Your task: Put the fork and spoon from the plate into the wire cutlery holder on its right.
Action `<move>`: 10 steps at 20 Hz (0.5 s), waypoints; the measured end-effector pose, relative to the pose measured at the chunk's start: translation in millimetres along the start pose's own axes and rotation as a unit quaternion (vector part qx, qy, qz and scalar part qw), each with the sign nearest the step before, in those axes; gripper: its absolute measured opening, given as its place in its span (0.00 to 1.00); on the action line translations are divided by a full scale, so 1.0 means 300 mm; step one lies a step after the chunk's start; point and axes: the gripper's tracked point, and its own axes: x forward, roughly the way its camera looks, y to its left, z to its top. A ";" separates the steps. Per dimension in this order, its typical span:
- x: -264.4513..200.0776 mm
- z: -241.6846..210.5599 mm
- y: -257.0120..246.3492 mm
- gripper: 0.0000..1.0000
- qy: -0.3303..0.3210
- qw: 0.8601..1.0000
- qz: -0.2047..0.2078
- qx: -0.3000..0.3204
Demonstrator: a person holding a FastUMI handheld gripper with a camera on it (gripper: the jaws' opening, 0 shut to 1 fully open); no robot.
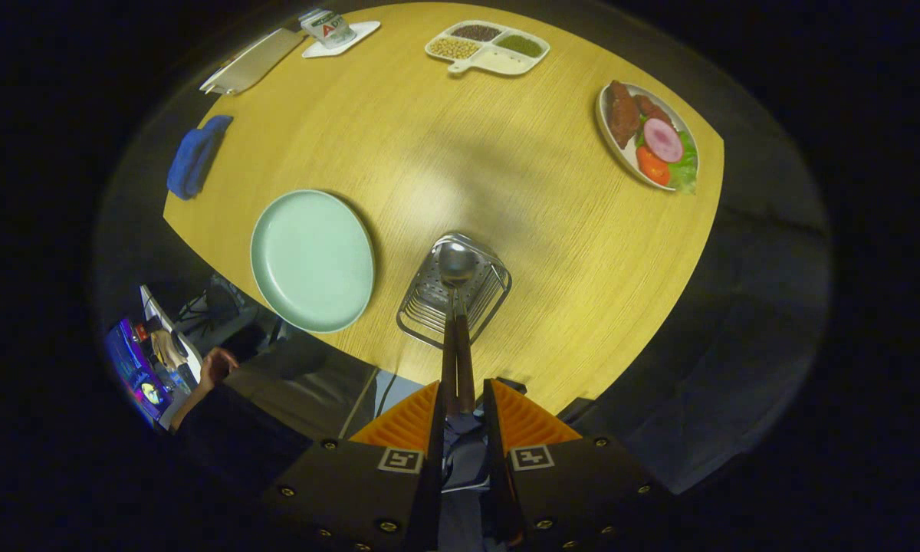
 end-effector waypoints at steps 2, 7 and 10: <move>-0.041 0.017 0.045 0.27 -0.071 0.997 0.002 0.019; -0.173 0.095 0.179 0.27 -0.310 0.948 -0.012 0.067; -0.267 0.090 0.281 0.27 -0.455 0.885 -0.015 0.097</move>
